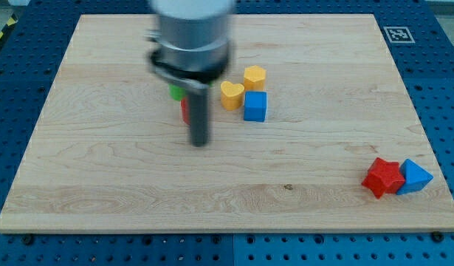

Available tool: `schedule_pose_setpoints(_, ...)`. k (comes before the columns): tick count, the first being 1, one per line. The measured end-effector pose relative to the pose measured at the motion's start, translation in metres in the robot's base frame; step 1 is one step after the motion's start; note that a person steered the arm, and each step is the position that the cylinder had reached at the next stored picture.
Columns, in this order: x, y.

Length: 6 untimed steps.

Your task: Move the red circle into the red star

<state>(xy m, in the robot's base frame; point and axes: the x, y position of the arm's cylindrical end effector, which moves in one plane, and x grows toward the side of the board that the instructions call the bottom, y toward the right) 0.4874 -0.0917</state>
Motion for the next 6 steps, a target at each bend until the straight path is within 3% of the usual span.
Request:
schedule_pose_setpoints(1,-0.024,-0.045)
schedule_pose_setpoints(2,-0.036,-0.042)
schedule_pose_setpoints(6,-0.049,0.051)
